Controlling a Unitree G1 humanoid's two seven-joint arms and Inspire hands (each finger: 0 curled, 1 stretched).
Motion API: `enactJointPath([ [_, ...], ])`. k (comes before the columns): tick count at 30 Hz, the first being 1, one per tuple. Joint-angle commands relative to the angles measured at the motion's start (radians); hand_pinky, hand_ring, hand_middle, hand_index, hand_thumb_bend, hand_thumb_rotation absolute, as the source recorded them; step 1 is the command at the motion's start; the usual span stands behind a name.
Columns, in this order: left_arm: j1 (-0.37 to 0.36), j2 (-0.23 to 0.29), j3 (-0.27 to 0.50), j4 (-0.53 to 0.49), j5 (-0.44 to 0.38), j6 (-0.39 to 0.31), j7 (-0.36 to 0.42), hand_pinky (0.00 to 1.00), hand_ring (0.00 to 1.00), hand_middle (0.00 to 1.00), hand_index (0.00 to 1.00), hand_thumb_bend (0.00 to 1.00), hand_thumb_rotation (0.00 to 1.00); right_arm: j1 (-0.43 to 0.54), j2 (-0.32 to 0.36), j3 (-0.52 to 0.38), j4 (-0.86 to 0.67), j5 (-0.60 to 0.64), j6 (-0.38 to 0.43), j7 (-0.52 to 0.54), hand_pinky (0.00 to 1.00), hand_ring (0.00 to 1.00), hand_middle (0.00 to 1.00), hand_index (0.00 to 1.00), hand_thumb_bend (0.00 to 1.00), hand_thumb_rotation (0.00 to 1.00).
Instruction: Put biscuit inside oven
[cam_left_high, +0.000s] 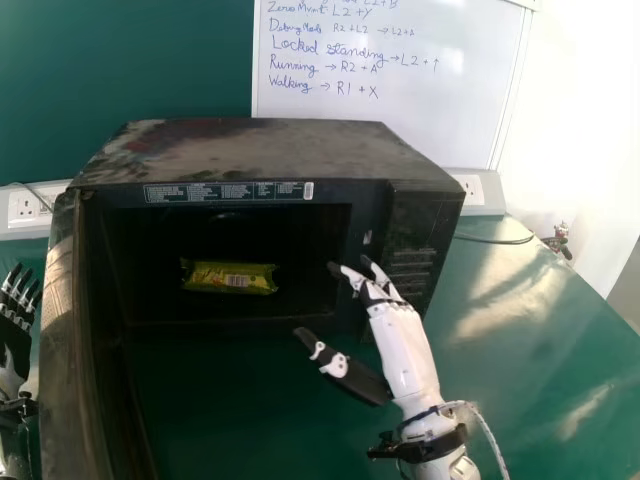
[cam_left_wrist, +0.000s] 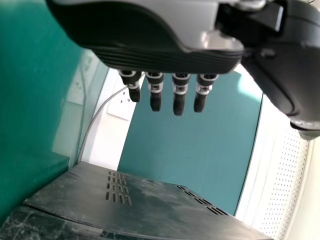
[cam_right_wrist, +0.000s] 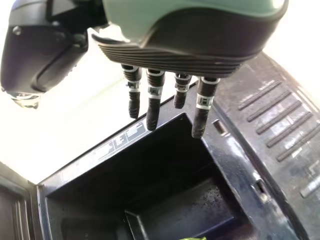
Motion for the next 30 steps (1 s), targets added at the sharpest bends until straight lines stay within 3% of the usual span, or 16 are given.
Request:
enactJointPath([
  [1, 0.079, -0.078, 0.008, 0.061, -0.022, 0.003, -0.002, 0.37, 0.60, 0.68, 0.76, 0.27, 0.78, 0.017, 0.006, -0.020, 0.032, 0.049, -0.045, -0.008, 0.75, 0.81, 0.84, 0.90, 0.88, 0.95],
  [5, 0.076, -0.077, 0.014, 0.067, -0.030, 0.007, -0.012, 0.37, 0.60, 0.68, 0.77, 0.27, 0.79, 0.027, 0.016, -0.047, 0.072, 0.093, -0.093, -0.018, 0.73, 0.80, 0.84, 0.91, 0.86, 0.98],
  [9, 0.071, -0.082, 0.019, 0.065, -0.046, 0.009, -0.014, 0.40, 0.59, 0.68, 0.76, 0.27, 0.79, 0.034, 0.028, -0.071, 0.097, 0.087, -0.096, -0.041, 0.69, 0.78, 0.82, 0.90, 0.86, 1.00],
  [12, 0.064, -0.082, 0.024, 0.073, -0.064, -0.005, -0.036, 0.38, 0.58, 0.68, 0.78, 0.28, 0.82, 0.036, 0.041, -0.090, 0.113, 0.099, -0.100, -0.054, 0.70, 0.78, 0.83, 0.90, 0.84, 1.00],
  [14, 0.060, -0.084, 0.029, 0.076, -0.073, -0.017, -0.053, 0.33, 0.57, 0.67, 0.78, 0.28, 0.88, 0.036, 0.049, -0.105, 0.120, 0.097, -0.095, -0.068, 0.72, 0.79, 0.84, 0.91, 0.83, 1.00],
  [16, 0.058, -0.086, 0.033, 0.075, -0.085, -0.024, -0.086, 0.21, 0.52, 0.63, 0.78, 0.29, 0.95, 0.039, 0.061, -0.121, 0.123, 0.103, -0.075, -0.075, 0.74, 0.79, 0.84, 0.90, 0.84, 1.00],
  [19, 0.058, -0.087, 0.037, 0.067, -0.105, -0.017, -0.140, 0.11, 0.45, 0.56, 0.75, 0.32, 0.96, 0.041, 0.082, -0.149, 0.135, 0.127, -0.060, -0.087, 0.72, 0.79, 0.83, 0.89, 0.84, 1.00],
  [24, 0.058, -0.080, 0.038, 0.056, -0.117, -0.018, -0.198, 0.09, 0.38, 0.51, 0.70, 0.35, 0.98, 0.041, 0.113, -0.185, 0.170, 0.188, -0.065, -0.093, 0.70, 0.79, 0.81, 0.87, 0.79, 1.00],
  [30, 0.064, -0.076, 0.034, 0.036, -0.120, -0.021, -0.229, 0.09, 0.35, 0.47, 0.65, 0.36, 1.00, 0.037, 0.137, -0.216, 0.219, 0.245, -0.078, -0.100, 0.71, 0.77, 0.80, 0.87, 0.82, 1.00],
])
